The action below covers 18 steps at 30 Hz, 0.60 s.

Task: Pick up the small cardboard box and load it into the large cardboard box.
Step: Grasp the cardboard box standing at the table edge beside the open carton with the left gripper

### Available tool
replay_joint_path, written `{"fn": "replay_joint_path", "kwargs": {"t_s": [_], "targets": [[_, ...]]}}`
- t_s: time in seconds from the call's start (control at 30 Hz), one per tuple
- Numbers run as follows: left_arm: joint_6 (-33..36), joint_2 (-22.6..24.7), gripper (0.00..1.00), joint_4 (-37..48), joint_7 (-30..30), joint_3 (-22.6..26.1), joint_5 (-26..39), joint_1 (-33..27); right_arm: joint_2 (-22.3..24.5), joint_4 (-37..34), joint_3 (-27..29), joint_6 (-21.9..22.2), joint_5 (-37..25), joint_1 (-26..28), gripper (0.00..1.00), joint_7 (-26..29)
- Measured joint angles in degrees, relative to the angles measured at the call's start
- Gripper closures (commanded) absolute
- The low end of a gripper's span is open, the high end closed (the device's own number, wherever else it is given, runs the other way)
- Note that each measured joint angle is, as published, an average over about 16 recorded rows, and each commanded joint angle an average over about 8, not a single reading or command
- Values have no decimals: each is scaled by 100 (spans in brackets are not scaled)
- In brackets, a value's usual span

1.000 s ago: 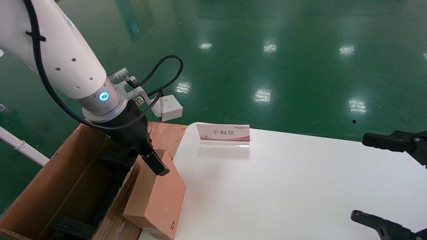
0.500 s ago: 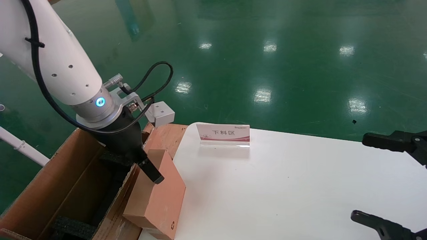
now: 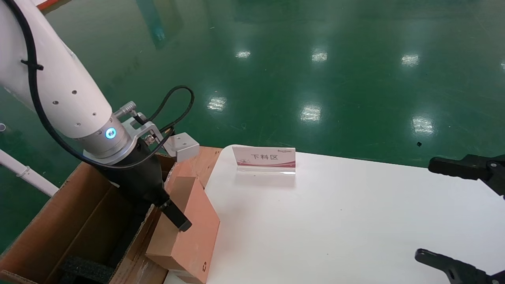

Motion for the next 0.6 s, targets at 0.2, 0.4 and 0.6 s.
{"fn": "replay_joint_path", "kwargs": {"t_s": [0.2, 0.4, 0.6], "targets": [[-58, -43, 0, 0, 14, 86, -38, 87, 1, 0, -1, 1, 1, 0, 0, -1], [-86, -56, 0, 1, 21, 138, -52, 146, 1, -1, -2, 2, 3, 0, 0, -2], [-91, -59, 42, 2, 19, 150, -56, 160, 2, -1, -2, 3, 4, -1, 22, -2]]}}
